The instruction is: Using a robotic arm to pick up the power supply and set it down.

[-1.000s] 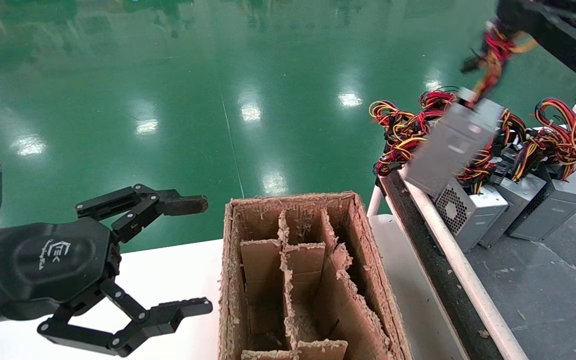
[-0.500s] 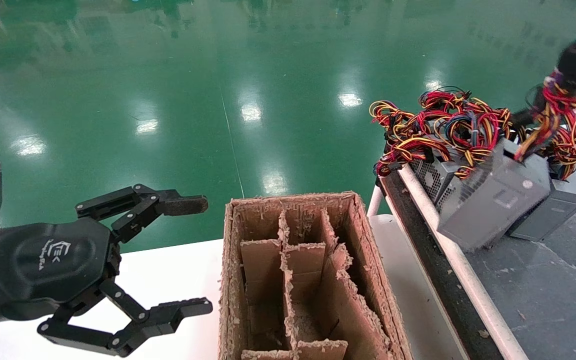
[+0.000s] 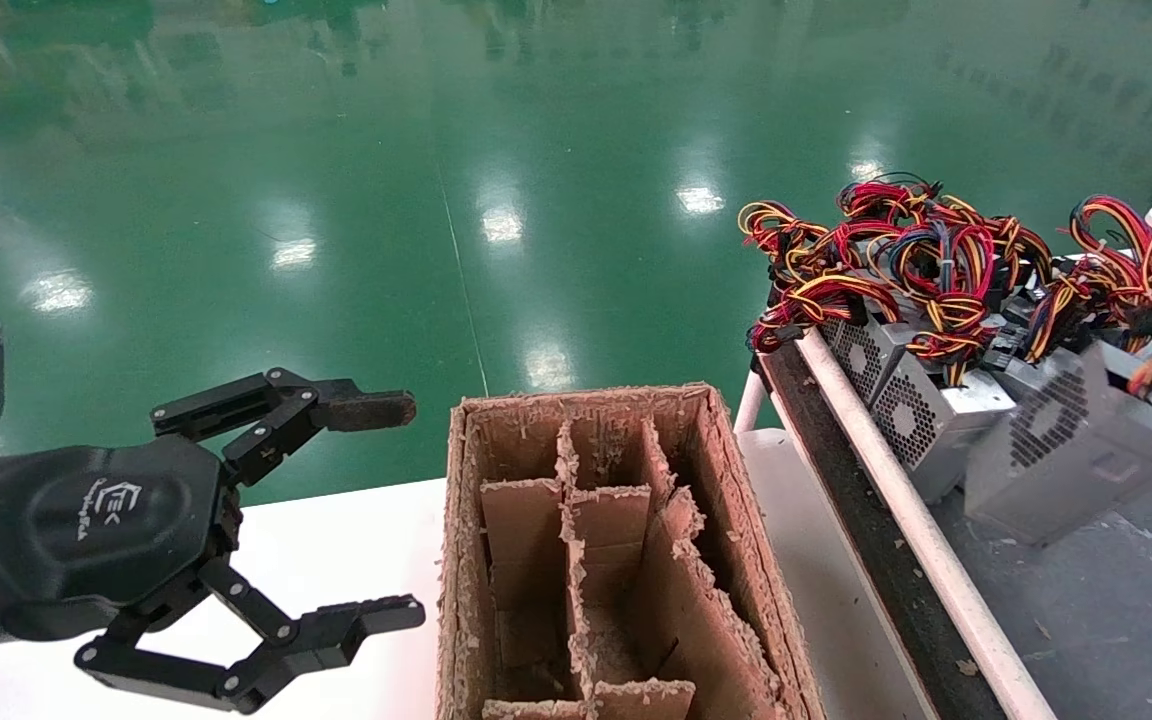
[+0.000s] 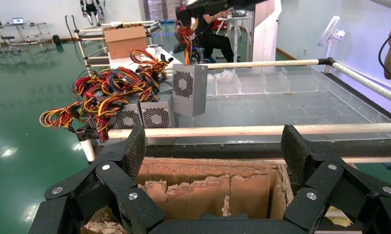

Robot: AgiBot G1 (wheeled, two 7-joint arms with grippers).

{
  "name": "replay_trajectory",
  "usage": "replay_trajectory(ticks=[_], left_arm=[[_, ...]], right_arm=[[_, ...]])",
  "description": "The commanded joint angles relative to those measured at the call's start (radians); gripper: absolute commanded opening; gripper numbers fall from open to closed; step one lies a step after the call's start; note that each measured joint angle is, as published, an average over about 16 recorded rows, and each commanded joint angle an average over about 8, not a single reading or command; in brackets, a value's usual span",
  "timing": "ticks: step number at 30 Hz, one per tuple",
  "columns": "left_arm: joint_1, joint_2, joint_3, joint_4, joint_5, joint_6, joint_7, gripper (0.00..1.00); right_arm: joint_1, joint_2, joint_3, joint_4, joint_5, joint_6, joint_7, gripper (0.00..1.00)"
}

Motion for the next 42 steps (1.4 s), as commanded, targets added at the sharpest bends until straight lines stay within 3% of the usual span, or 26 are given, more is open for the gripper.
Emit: replay_trajectory(ticks=[1,8,14,15,21,23,35,42], left_arm=[[0.000,0.000,0.000,0.000,0.000,0.000,0.000,1.00],[0.000,0.000,0.000,0.000,0.000,0.000,0.000,1.00],[0.000,0.000,0.000,0.000,0.000,0.000,0.000,1.00],[0.000,0.000,0.000,0.000,0.000,0.000,0.000,1.00],[0.000,0.000,0.000,0.000,0.000,0.000,0.000,1.00],[0.000,0.000,0.000,0.000,0.000,0.000,0.000,1.00],[0.000,0.000,0.000,0.000,0.000,0.000,0.000,1.00],[0.000,0.000,0.000,0.000,0.000,0.000,0.000,1.00]], right_arm=[[-0.043,-0.003,0.032,-0.013,-0.010,0.001,-0.012,0.00],[-0.159,-0.044,0.110,0.020,-0.048,0.028,-0.004,0.00],[-0.204,-0.067,0.121,0.066,-0.071,0.061,0.021,0.01],[-0.206,-0.069,0.118,0.071,-0.075,0.069,0.026,0.07],[-0.195,-0.072,0.075,0.091,-0.090,0.117,0.066,0.82],[-0.184,-0.072,0.059,0.095,-0.094,0.129,0.076,1.00],[-0.116,-0.071,-0.016,0.105,-0.116,0.169,0.089,1.00],[-0.081,-0.107,-0.020,0.120,-0.125,0.232,0.070,1.00]])
